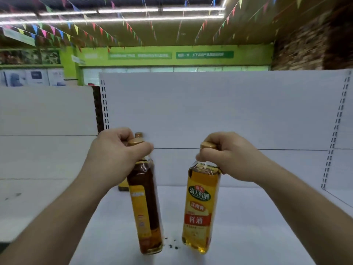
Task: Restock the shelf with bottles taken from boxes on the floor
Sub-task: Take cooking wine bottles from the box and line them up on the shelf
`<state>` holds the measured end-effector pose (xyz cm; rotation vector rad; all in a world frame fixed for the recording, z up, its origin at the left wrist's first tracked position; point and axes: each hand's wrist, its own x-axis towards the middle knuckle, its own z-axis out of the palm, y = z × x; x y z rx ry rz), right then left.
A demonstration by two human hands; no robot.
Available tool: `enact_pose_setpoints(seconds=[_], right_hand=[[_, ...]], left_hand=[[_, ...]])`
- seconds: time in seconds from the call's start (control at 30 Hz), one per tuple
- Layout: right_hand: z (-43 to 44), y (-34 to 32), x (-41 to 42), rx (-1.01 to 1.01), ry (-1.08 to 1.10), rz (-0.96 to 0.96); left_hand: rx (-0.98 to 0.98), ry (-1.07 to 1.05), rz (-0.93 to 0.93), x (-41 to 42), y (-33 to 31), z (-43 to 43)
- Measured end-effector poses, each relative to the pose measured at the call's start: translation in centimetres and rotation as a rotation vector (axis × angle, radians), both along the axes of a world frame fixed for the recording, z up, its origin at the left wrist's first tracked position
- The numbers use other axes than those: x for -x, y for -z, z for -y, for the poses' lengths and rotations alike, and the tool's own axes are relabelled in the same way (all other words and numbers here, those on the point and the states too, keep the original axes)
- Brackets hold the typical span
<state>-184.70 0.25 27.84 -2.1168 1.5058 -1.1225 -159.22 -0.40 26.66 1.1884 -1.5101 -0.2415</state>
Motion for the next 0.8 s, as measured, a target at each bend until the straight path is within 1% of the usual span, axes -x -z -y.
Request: enact_pose_setpoints(seconds=[0.1, 0.37, 0.53, 0.8], right_hand=[[1.5, 0.3, -1.5, -0.037, 0.046, -0.008], [4.8, 1.1, -4.2, -0.12, 0.087, -0.042], [6.2, 1.3, -4.7, -0.144, 0.09, -0.096], [7.2, 1.3, -4.2, -0.183, 0.05, -0.103]], left_hand=[[0.0, 0.01, 0.003, -1.1, 0.2, 2.4], [-0.039, 0.033, 0.015, -2.1, 2.1, 7.2], [-0.065, -0.03, 0.084, -1.5, 3.1, 8.6], [-0.054, -0.087, 0.12, -0.3, 4.1, 9.7]])
